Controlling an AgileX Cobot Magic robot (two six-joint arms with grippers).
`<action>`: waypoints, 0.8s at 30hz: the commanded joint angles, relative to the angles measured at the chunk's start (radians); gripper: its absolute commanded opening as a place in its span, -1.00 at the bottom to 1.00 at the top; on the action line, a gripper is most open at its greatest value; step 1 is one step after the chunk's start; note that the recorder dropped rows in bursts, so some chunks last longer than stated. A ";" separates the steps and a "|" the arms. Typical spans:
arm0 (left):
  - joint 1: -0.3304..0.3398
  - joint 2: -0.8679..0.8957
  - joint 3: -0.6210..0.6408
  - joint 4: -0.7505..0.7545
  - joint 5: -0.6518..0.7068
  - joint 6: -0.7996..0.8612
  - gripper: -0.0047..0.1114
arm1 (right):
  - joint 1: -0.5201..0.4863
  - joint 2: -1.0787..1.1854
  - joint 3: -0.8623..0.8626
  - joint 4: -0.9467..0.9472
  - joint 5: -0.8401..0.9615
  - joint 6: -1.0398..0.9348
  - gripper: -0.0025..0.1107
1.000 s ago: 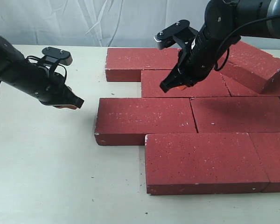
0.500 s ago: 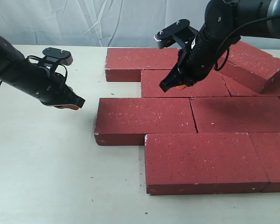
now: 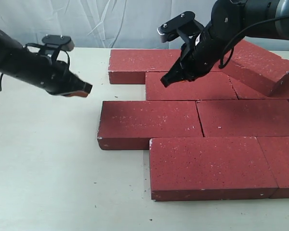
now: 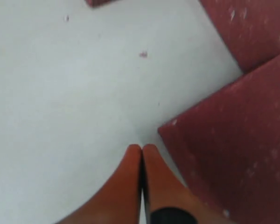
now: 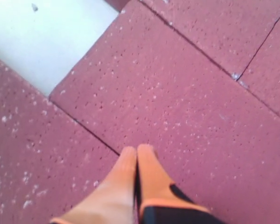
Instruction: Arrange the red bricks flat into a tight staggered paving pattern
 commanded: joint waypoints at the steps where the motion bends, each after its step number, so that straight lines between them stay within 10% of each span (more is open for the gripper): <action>1: 0.000 -0.051 -0.080 -0.204 -0.042 0.127 -0.92 | -0.003 -0.009 0.004 -0.024 -0.147 0.002 -0.97; 11: -0.005 -0.036 -0.243 -0.691 -0.082 0.615 -0.92 | -0.109 -0.009 -0.073 -0.265 -0.183 0.156 -0.97; 24: -0.114 0.108 -0.351 -0.497 -0.062 0.592 -0.92 | -0.433 0.029 -0.286 -0.174 0.047 0.209 -0.97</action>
